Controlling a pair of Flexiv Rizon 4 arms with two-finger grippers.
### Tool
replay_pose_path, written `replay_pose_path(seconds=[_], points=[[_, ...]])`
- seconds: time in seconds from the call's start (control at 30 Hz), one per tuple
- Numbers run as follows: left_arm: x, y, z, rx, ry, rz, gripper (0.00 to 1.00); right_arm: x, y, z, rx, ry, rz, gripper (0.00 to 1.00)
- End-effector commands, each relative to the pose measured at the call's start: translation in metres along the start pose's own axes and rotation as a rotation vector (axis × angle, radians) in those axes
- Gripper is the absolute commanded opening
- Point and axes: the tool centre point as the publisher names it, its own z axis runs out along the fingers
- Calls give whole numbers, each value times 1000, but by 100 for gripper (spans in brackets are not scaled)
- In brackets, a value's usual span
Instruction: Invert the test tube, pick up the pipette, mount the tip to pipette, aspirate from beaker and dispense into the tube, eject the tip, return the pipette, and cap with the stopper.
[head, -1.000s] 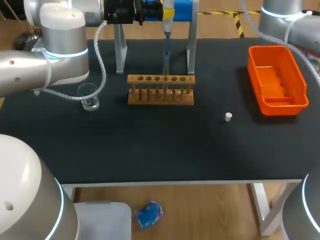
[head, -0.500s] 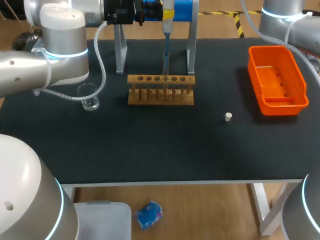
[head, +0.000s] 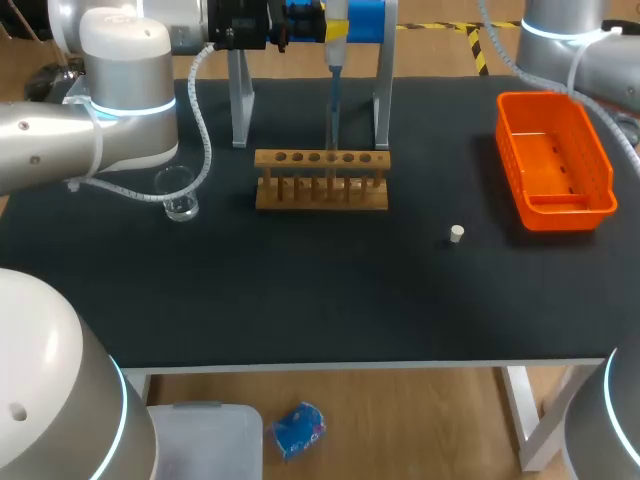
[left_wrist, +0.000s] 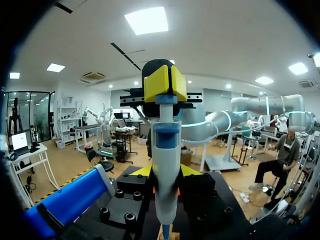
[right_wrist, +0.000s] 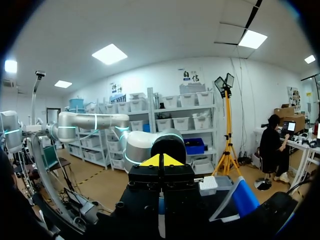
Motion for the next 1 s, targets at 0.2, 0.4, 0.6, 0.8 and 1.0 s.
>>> replay_pose_path(seconds=[0.2,0.4,0.6,0.8,1.0], points=[[0,-3,0,2,-4,1,0,4,-13,1,-10,0,17,0],[0,-3,0,2,-4,1,0,6,-20,2,-14,2,29,0],[0,-3,0,2,-4,1,0,7,-25,3,-7,6,39,0],[0,-3,0,2,-4,1,0,7,-15,3,-4,11,13,0],[0,-3,0,2,-4,1,0,3,1,2,12,10,-28,0]])
